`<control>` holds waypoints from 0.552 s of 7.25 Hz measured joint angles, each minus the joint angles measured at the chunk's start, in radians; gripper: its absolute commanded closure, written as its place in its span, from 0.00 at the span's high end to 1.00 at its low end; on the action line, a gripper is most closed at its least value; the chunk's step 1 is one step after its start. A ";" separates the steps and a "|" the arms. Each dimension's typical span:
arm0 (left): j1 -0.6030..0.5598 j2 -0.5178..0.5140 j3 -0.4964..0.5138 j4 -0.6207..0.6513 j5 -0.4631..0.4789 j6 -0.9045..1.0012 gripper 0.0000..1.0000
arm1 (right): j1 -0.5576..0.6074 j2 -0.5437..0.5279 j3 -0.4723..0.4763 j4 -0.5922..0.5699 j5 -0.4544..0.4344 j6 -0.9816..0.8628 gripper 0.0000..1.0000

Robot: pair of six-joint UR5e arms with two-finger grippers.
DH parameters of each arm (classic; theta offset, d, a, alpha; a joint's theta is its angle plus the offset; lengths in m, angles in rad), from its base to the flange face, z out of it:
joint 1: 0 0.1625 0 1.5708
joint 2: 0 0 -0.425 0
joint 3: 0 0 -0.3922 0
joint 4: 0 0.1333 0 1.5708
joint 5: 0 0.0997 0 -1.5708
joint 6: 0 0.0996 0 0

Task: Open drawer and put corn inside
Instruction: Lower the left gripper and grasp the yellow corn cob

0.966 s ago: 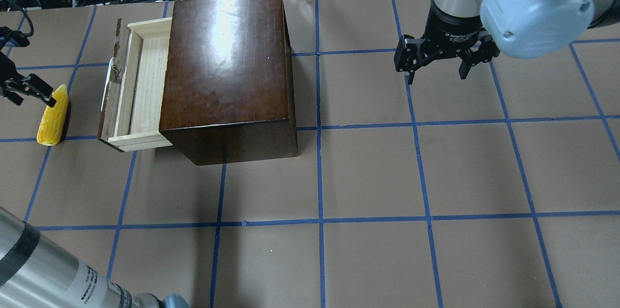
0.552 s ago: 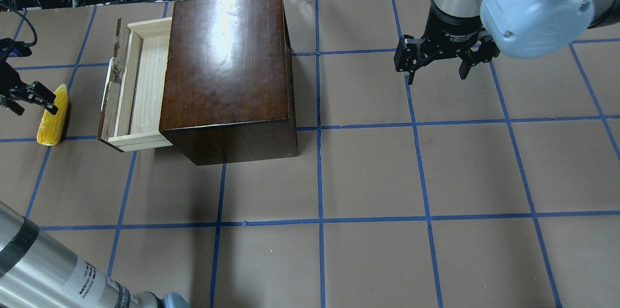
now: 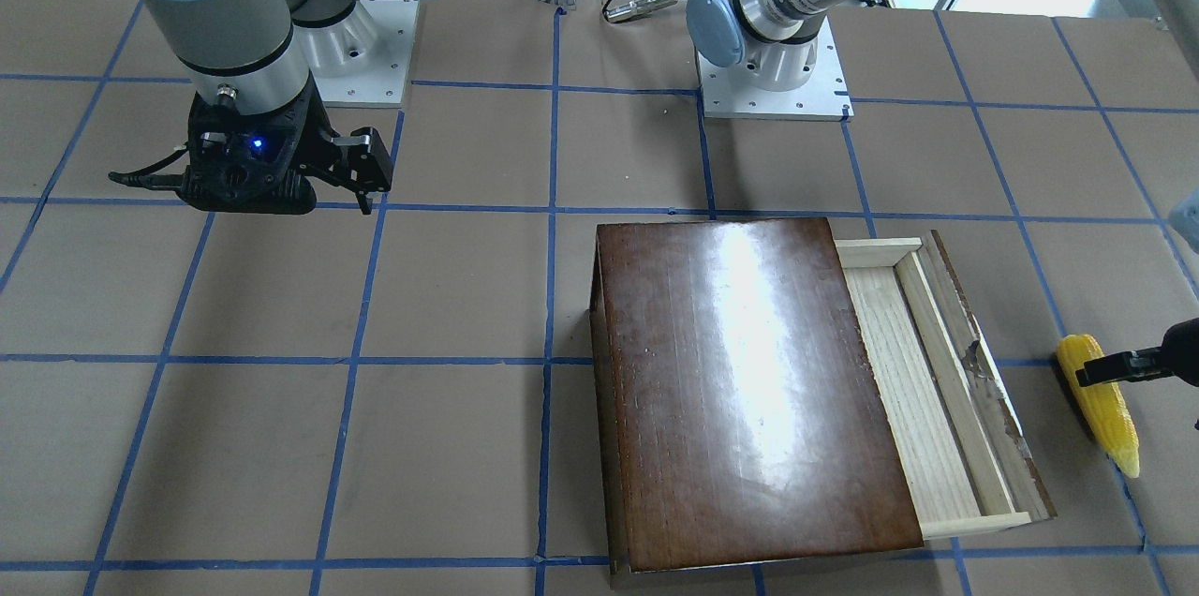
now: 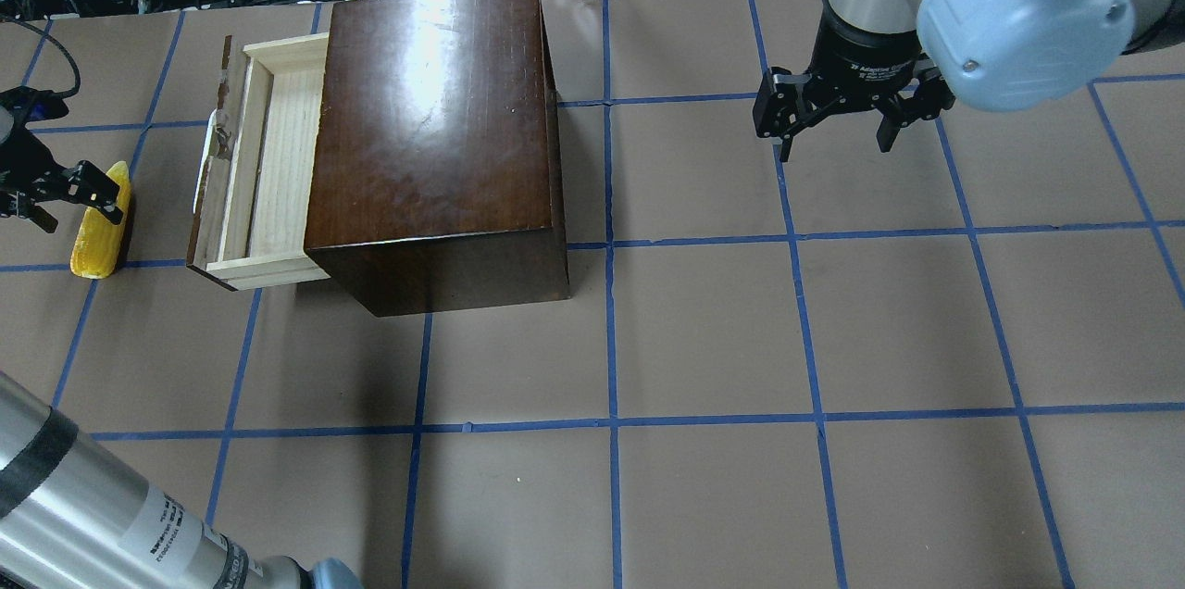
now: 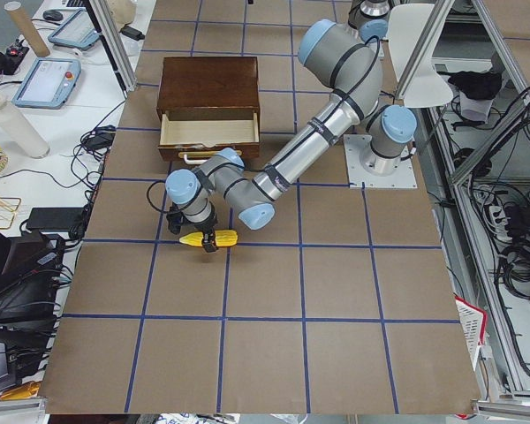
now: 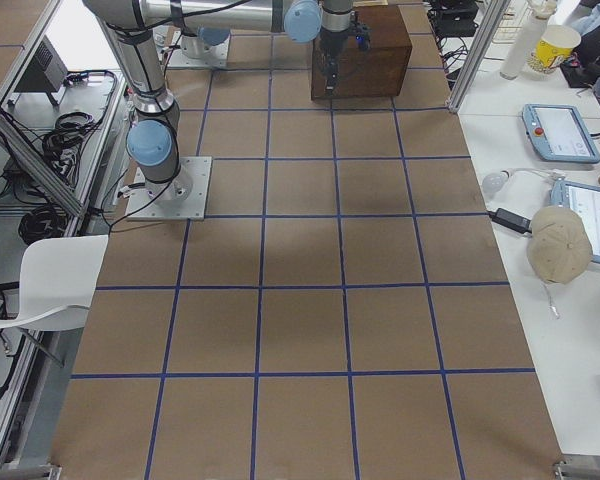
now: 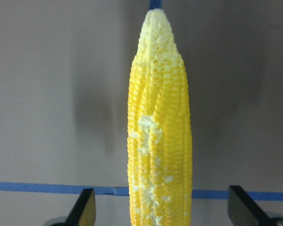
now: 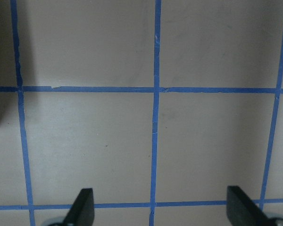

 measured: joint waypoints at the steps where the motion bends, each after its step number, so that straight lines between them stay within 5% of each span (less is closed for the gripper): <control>1: 0.000 -0.011 0.002 0.006 -0.001 -0.004 0.85 | 0.000 0.000 0.000 0.000 0.000 0.000 1.00; 4: 0.000 -0.028 0.006 0.011 -0.005 -0.011 0.00 | 0.000 -0.001 0.000 0.000 0.000 0.000 1.00</control>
